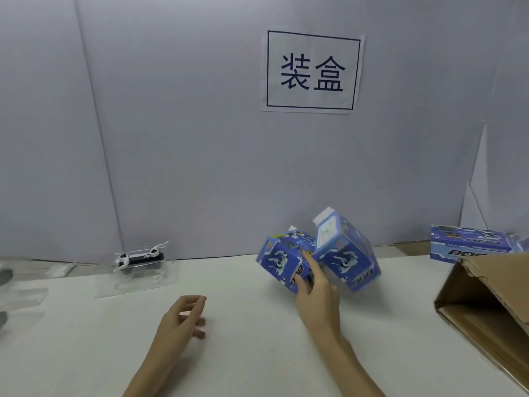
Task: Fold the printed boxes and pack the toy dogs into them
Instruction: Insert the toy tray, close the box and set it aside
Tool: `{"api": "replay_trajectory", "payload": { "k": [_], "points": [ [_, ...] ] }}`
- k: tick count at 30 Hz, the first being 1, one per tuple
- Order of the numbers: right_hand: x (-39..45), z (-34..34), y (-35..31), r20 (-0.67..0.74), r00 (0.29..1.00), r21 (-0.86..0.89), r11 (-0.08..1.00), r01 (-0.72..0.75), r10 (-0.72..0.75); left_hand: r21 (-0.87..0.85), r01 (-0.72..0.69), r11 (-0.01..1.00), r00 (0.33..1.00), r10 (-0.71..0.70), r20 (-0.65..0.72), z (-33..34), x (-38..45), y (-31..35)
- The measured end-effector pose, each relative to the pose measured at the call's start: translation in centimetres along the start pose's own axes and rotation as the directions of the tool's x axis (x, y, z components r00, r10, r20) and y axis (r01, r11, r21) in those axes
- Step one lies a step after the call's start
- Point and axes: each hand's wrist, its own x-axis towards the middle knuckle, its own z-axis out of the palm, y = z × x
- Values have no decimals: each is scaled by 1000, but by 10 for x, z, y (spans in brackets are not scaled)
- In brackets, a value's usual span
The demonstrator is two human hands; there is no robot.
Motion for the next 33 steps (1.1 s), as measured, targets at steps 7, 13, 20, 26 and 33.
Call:
{"api": "replay_trajectory", "payload": {
  "k": [7,13,20,26,33],
  "points": [
    [-20,4,-35,205,946,375,913,163,-253,-437,53,898,998,-32,57,5,-4,17],
    [-47,21,-36,454,800,288,915,284,-392,-523,73,849,996,-91,-9,4,-1,16],
    [-47,27,-51,305,926,466,883,57,-221,-485,17,874,989,58,138,-14,2,16],
    [-40,16,-57,336,914,537,843,12,-227,-395,-99,913,899,252,359,-2,-17,26],
    [-45,12,-70,318,869,530,832,167,-378,-222,-306,926,930,340,136,13,-30,43]
  ]
}}
